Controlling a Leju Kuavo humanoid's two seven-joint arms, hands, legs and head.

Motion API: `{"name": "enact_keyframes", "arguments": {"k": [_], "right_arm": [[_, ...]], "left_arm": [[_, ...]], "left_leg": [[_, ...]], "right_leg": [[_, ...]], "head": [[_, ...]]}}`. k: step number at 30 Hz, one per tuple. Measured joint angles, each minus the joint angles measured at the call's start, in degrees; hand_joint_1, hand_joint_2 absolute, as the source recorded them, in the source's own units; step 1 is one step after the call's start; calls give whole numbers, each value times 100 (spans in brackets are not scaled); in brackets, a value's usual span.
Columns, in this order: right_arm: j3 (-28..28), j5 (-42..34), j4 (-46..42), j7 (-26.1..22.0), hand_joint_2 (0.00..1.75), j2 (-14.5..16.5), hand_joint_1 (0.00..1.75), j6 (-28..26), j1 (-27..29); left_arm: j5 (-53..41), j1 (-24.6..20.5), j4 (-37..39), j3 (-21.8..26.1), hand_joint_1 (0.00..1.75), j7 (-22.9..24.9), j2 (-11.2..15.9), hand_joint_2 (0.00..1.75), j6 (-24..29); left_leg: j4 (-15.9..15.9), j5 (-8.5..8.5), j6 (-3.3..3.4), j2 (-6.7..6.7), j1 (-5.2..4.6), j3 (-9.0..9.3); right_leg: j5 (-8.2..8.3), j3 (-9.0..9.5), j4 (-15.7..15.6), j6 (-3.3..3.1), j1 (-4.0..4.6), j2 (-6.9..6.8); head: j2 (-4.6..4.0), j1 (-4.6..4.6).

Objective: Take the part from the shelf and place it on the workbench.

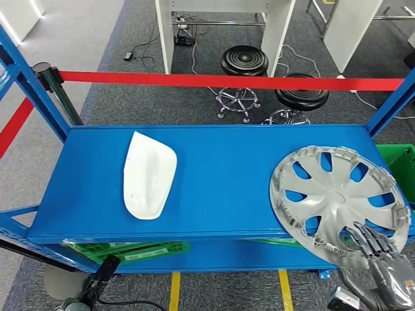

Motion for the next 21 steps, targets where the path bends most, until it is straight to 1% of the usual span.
{"name": "enact_keyframes", "arguments": {"k": [1,2,3,5,6,10,12,13,14,15,16,17,18,19,20,21], "right_arm": [[-13,-23,59,-22,0,0,0,50,-9],[-24,-45,114,-42,0,0,0,96,-20],[-39,-60,163,-62,0,-1,0,141,-40],[-67,-66,223,-88,0,-2,0,200,-74],[-74,-67,234,-92,0,-2,0,212,-82],[-83,-67,242,-97,0,-2,0,217,-87],[-97,-68,256,-103,0,-2,0,224,-96],[-113,-69,284,-108,0,-3,0,238,-120],[-132,-94,331,-118,0,-5,0,276,-147],[-158,-130,378,-131,0,-12,0,342,-185],[-189,-179,426,-143,0,-24,0,429,-226],[-219,-230,457,-152,0,-42,0,527,-249],[-250,-258,473,-157,0,-63,0,614,-270],[-274,-274,488,-158,0,-83,0,680,-279],[-295,-278,502,-159,0,-101,0,734,-286],[-314,-278,515,-160,44,-117,0,778,-294]], "left_arm": [[-4,2,0,2,0,0,3,0,-2],[-10,3,0,2,0,0,3,0,-4],[-15,4,0,2,0,0,3,0,-6],[-20,1,0,2,0,0,2,0,-8],[-21,0,0,3,0,0,2,0,-8],[-21,-1,0,3,0,-1,2,0,-8],[-22,-5,0,3,0,0,2,0,-8],[-24,-9,0,3,0,0,4,0,-8],[-25,-15,0,3,0,0,7,0,-10],[-25,-28,0,1,0,-2,4,0,-14],[-26,-44,0,-1,0,-5,2,0,-19],[-25,-60,0,-2,0,-7,-4,0,-23],[-25,-74,0,-4,0,-9,-10,0,-27],[-25,-80,0,-3,0,-9,-10,0,-31],[-25,-83,0,-3,0,-9,-12,0,-34],[-25,-85,0,-2,0,-10,-13,0,-39]], "left_leg": [[1,-2,4,0,-5,2],[2,-5,7,-1,-8,5],[3,-8,5,-2,-8,14],[6,-14,0,-4,-6,28],[6,-16,-3,-4,-5,33],[7,-18,-6,-4,-4,36],[10,-23,-13,-5,-2,44],[22,-31,-34,-8,-15,40],[30,-40,-81,-11,-22,34],[142,-121,-142,-12,-28,-20],[364,-256,-206,-12,-33,-126],[700,-436,-255,-9,-25,-284],[1130,-636,-277,-7,-22,-484],[1466,-745,-282,-7,-20,-646],[1643,-754,-281,-7,-20,-737],[1602,-651,-274,-7,-20,-725]], "right_leg": [[-90,-153,302,8,-2,0],[-72,-215,411,12,-1,0],[57,-160,279,10,-2,0],[329,32,-132,2,-4,-2],[402,98,-265,0,-5,-2],[446,145,-359,-1,-7,-2],[543,257,-576,-1,-10,-3],[584,367,-775,-16,-11,4],[626,464,-962,-61,-14,9],[643,531,-1092,-121,-17,14],[649,584,-1198,-183,-19,17],[657,579,-1203,-233,-22,10],[655,578,-1203,-252,-22,5],[654,579,-1203,-256,-21,1],[652,581,-1203,-258,-21,-1],[651,586,-1203,-258,-21,-1]], "head": [[0,0],[0,3],[0,2],[0,2],[0,2],[0,1],[0,2],[0,0],[0,-2],[0,-18],[0,-31],[0,-42],[0,-53],[0,-51],[0,-51],[0,-51]]}}
